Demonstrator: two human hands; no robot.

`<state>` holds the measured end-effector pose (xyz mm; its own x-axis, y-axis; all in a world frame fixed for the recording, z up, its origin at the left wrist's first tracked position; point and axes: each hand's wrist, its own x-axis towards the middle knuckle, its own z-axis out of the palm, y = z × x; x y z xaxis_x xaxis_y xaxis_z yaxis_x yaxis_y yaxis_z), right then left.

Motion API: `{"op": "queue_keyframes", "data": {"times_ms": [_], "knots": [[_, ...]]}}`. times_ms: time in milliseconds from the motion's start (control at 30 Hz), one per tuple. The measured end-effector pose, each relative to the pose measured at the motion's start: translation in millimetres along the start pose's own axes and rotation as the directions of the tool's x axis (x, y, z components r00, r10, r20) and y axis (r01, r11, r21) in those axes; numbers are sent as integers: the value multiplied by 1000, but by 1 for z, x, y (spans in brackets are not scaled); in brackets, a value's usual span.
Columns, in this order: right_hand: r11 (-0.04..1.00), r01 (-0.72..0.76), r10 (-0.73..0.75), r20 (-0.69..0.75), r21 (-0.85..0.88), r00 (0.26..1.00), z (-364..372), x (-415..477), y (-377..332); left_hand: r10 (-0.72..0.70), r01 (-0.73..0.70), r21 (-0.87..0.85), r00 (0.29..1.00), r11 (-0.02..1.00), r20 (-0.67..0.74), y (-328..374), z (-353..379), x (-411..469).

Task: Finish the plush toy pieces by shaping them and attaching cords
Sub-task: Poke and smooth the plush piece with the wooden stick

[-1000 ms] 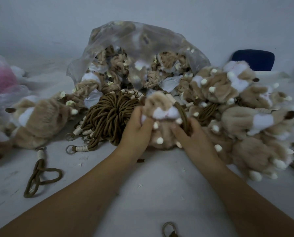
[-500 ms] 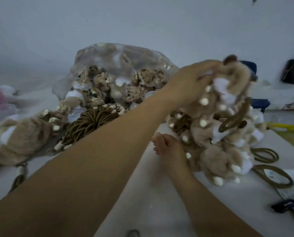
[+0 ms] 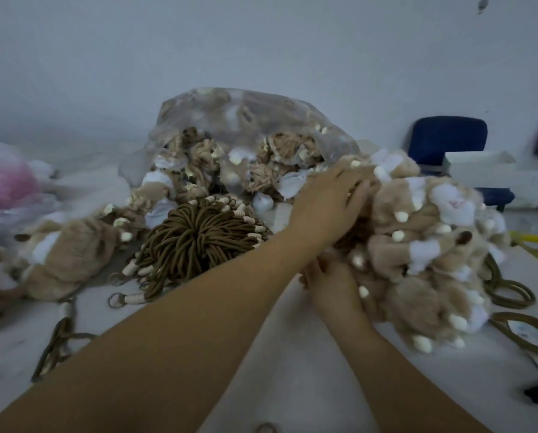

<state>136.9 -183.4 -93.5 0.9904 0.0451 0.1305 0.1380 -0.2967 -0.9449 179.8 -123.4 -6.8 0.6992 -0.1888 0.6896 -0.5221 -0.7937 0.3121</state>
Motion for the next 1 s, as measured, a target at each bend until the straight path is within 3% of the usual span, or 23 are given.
{"op": "queue_keyframes", "data": {"times_ms": [133,233,333,433,500,567,667,767,833,900,1000], "knots": [[996,-2,2,-7,94,1000,2,1,2,-259,221,327,963,919,75,-67,-21,-6],[995,-3,4,-12,98,1000,4,3,5,-483,369,480,865,796,136,-111,-33,-15],[995,-11,13,-22,104,1000,4,3,6,-663,516,498,728,697,175,-143,-42,-17],[995,3,-1,-24,100,1000,3,4,6,-735,520,569,632,637,245,-153,-41,-16],[995,11,-9,-25,97,1000,3,4,6,-721,495,577,642,650,261,-151,-37,-17],[994,8,-6,-24,105,1000,4,5,5,-695,553,452,672,700,255,-149,-40,-15],[995,8,-5,-31,102,1000,4,6,7,-668,635,262,742,727,56,-158,-68,-11],[996,10,-7,-36,88,999,5,7,8,-683,653,402,725,642,-88,-188,-100,-18],[996,10,-7,-43,85,999,6,8,9,-786,700,516,613,493,-81,-203,-110,-30],[996,12,-8,-47,89,999,6,8,9,-887,782,493,459,381,-42,-210,-110,-38],[995,13,-8,-55,94,998,6,8,9,-927,806,516,370,288,-60,-219,-110,-41]]}}
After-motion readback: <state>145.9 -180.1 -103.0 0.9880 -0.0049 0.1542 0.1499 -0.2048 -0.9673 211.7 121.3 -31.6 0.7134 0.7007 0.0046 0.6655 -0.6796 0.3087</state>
